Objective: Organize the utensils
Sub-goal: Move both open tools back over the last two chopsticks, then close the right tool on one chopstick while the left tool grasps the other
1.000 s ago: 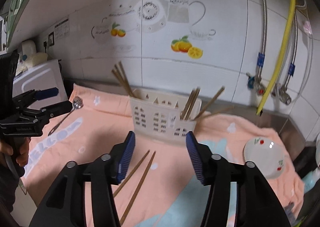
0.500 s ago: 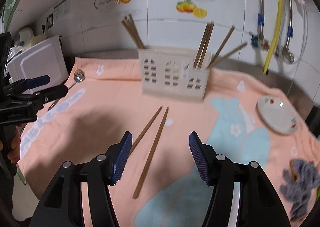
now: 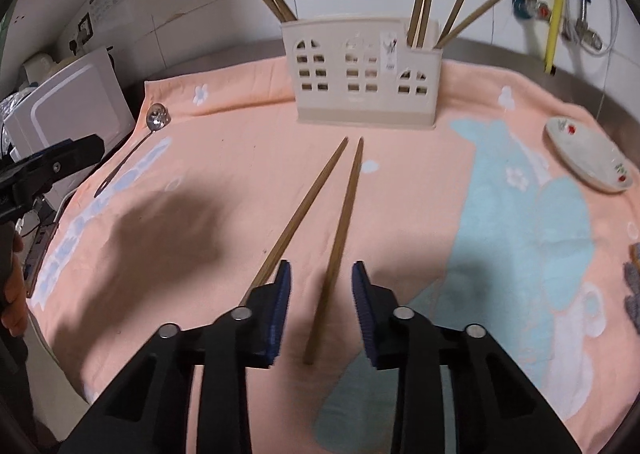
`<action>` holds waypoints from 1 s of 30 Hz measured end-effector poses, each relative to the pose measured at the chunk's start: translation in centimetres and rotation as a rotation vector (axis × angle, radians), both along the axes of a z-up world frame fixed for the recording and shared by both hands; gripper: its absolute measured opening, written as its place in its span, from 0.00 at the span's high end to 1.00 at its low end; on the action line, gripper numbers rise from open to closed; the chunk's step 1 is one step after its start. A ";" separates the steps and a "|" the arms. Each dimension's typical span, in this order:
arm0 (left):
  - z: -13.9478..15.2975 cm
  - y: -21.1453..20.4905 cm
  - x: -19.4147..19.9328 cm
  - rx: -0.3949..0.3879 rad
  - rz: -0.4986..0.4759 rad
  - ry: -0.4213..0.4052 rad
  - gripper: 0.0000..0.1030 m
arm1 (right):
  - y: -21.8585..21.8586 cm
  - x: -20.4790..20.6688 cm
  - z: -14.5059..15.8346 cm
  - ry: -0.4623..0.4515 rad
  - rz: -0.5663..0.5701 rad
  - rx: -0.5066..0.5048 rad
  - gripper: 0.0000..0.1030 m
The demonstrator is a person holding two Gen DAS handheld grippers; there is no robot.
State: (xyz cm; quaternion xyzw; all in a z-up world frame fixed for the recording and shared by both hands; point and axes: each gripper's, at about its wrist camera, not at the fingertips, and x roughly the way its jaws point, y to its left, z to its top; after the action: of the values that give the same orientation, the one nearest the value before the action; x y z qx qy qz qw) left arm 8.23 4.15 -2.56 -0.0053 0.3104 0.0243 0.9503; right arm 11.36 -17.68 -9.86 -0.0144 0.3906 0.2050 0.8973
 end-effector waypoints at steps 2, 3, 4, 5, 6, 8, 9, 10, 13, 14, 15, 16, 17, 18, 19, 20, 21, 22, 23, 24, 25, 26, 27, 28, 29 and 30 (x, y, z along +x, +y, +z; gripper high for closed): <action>-0.3 0.1 0.0 -0.002 0.000 0.007 0.05 | 0.2 0.2 -0.4 0.012 0.000 0.002 0.77; -0.5 0.1 0.0 -0.003 0.000 0.010 0.05 | 0.4 0.4 -0.6 0.016 -0.003 0.000 0.79; -0.6 0.1 0.0 -0.005 -0.001 0.012 0.05 | 0.4 0.5 -0.7 0.020 -0.004 0.000 0.82; -0.7 0.2 0.0 -0.007 -0.003 0.015 0.05 | 0.5 0.6 -0.9 0.028 -0.005 0.000 0.83; -0.9 0.3 0.0 -0.010 -0.003 0.018 0.05 | 0.6 0.8 -1.1 0.033 -0.010 -0.001 0.84; -1.2 0.4 0.0 -0.018 -0.002 0.023 0.05 | 0.6 1.0 -1.4 0.039 -0.022 -0.002 0.88; -1.3 0.4 0.0 -0.022 -0.003 0.026 0.05 | 0.6 1.1 -1.5 0.043 -0.028 -0.001 0.89; -1.4 0.5 0.0 -0.026 -0.005 0.028 0.05 | 0.6 1.3 -1.6 0.047 -0.033 -0.003 0.90; -1.9 0.4 -0.1 -0.030 -0.013 0.039 0.05 | 0.5 1.5 -1.8 0.057 -0.040 -0.009 0.92; -2.1 0.2 0.0 -0.029 -0.018 0.042 0.05 | 0.6 1.6 -2.0 0.059 -0.043 -0.016 0.92; -2.2 0.1 0.0 -0.029 -0.020 0.043 0.05 | 0.7 1.7 -2.2 0.064 -0.045 -0.019 0.92; -2.3 0.0 -0.1 -0.030 -0.024 0.045 0.05 | 0.7 1.7 -2.3 0.068 -0.045 -0.021 0.92; -2.4 -0.1 -0.1 -0.031 -0.031 0.048 0.05 | 0.8 1.7 -2.5 0.073 -0.046 -0.027 0.92; -2.5 -0.3 0.0 -0.031 -0.033 0.050 0.05 | 0.8 1.7 -2.6 0.073 -0.047 -0.029 0.92; -2.5 -0.4 0.0 -0.031 -0.036 0.053 0.05 | 0.8 1.7 -2.7 0.070 -0.048 -0.031 0.92; -2.6 -0.5 0.0 -0.032 -0.041 0.055 0.05 | 0.9 1.7 -2.7 0.066 -0.048 -0.036 0.92; -2.7 -0.6 0.0 -0.033 -0.042 0.057 0.05 | 0.9 1.6 -2.7 0.064 -0.047 -0.040 0.92; -2.8 -0.7 0.1 -0.033 -0.043 0.060 0.05 | 0.9 1.6 -2.7 0.061 -0.046 -0.042 0.92; -2.9 -0.8 0.1 -0.035 -0.045 0.063 0.05 | 0.9 1.6 -2.8 0.060 -0.046 -0.042 0.92; -2.9 -0.8 0.1 -0.036 -0.047 0.065 0.05 | 0.8 1.6 -2.8 0.060 -0.046 -0.038 0.92; -3.0 -1.0 0.1 -0.037 -0.049 0.067 0.05 | 0.7 1.5 -2.8 0.061 -0.047 -0.034 0.92; -3.0 -1.1 0.1 -0.039 -0.052 0.070 0.05 | 0.7 1.6 -2.8 0.061 -0.047 -0.031 0.92; -3.1 -1.2 0.1 -0.041 -0.056 0.073 0.05 | 0.7 1.6 -2.7 0.060 -0.047 -0.030 0.92; -3.2 -1.4 0.1 -0.044 -0.062 0.077 0.05 | 0.7 1.6 -2.7 0.058 -0.048 -0.030 0.92; -3.4 -1.6 0.1 -0.046 -0.067 0.082 0.05 | 0.6 1.6 -2.7 0.054 -0.050 -0.031 0.93; -3.5 -1.8 0.2 -0.048 -0.073 0.086 0.05 | 0.5 1.5 -2.6 0.051 -0.050 -0.031 0.93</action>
State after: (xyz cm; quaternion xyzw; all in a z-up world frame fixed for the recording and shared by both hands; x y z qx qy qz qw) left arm 8.39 2.38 -6.04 -0.0159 0.3515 -0.0175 0.9359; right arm 12.89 -17.15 -12.46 -0.0133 0.4168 0.1765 0.8916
